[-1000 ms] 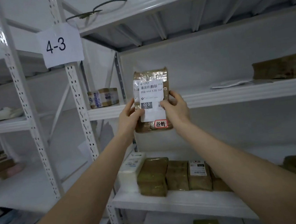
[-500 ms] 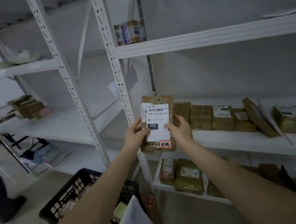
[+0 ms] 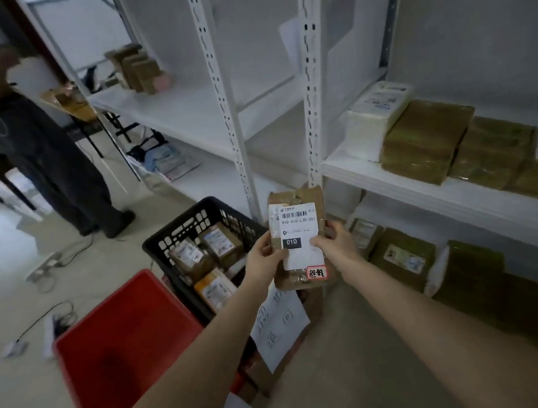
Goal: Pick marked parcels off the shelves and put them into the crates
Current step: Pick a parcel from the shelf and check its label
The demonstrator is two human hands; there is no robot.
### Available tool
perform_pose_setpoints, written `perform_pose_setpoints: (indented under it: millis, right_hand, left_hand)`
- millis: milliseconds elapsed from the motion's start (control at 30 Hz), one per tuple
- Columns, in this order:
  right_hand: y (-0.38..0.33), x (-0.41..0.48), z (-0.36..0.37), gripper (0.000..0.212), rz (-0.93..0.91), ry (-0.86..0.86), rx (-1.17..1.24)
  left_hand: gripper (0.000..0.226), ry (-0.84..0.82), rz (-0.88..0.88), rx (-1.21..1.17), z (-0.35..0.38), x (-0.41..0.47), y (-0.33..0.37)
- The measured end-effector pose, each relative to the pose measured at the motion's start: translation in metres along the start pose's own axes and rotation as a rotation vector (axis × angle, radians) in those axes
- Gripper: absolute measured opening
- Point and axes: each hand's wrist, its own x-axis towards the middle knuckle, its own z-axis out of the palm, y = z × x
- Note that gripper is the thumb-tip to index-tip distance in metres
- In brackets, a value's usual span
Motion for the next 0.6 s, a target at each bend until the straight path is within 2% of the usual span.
perform_pose_setpoints:
  millis: [167,300,500,600]
  right_hand:
    - [0.035,0.019,0.033,0.054,0.09,-0.146,-0.11]
    - [0.046,0.046,0.071,0.052,0.113,-0.217,-0.188]
    - [0.037,0.107,0.141,0.054,0.103,-0.333,-0.294]
    - [0.033,0.151,0.185,0.052,0.063,-0.363,-0.382]
  left_hand:
    - [0.062,0.098,-0.135,-0.038,-0.019,0.008,-0.05]
    - [0.057,0.148,-0.181,-0.052,-0.043,0.029,-0.067]
    - [0.054,0.232,-0.239,-0.058,-0.09,0.099,-0.084]
    - [0.043,0.257,-0.24,-0.058,-0.115,0.147,-0.092]
